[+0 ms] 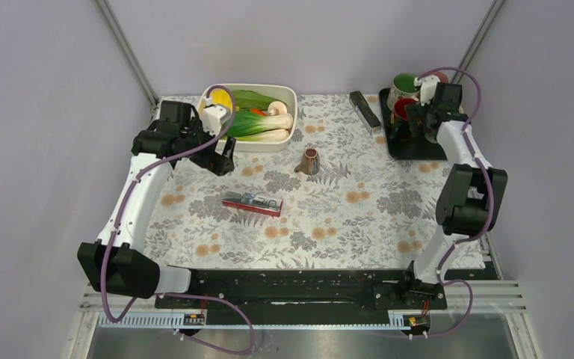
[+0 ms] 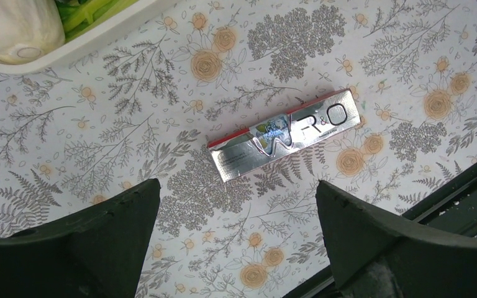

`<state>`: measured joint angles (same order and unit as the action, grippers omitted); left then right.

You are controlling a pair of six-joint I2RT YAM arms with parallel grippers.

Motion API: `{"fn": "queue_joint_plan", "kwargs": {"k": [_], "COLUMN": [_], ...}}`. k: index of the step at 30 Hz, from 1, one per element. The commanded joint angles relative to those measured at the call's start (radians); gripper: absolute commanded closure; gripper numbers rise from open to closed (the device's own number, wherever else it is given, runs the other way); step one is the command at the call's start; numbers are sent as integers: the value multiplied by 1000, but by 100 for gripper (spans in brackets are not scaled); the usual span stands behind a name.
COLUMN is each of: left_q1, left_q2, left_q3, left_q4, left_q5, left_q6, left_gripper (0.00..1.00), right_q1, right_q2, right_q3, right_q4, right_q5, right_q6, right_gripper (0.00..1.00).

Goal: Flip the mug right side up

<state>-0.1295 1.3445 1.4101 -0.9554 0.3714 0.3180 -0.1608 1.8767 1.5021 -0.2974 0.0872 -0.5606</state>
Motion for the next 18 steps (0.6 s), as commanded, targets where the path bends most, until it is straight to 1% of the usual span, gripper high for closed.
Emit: {"fn": "queue_joint_plan", "kwargs": {"k": [1, 4, 6, 8, 10, 11, 14, 18], "left_q1": [7, 7, 7, 7, 7, 8, 12, 28], "left_q2": [-55, -66, -69, -70, -69, -70, -76, -85], "left_q3": [-41, -78, -101, -119, -128, -131, -139, -151], "left_q4": [82, 116, 138, 155, 166, 167, 177, 185], "left_q5": [57, 78, 90, 100, 100, 96, 85, 77], "left_q6": [-9, -26, -38, -41, -41, -39, -32, -22], "left_gripper": [1, 1, 1, 1, 1, 1, 1, 1], "right_q1": [38, 144, 266, 373, 471, 535, 660, 741], "right_q2": [-157, -226, -252, -255, -237, -226, -178, -24], "right_q3": [49, 24, -5, -25, -28, -28, 16, 205], "right_q4": [-126, -178, -193, -200, -235, -261, -318, -485], "right_q5": [-100, -241, -330, -414, -511, -549, -522, -476], "right_q6": [150, 181, 172, 121, -23, -132, -417, -642], "right_gripper": [1, 1, 1, 1, 1, 0, 0, 1]}}
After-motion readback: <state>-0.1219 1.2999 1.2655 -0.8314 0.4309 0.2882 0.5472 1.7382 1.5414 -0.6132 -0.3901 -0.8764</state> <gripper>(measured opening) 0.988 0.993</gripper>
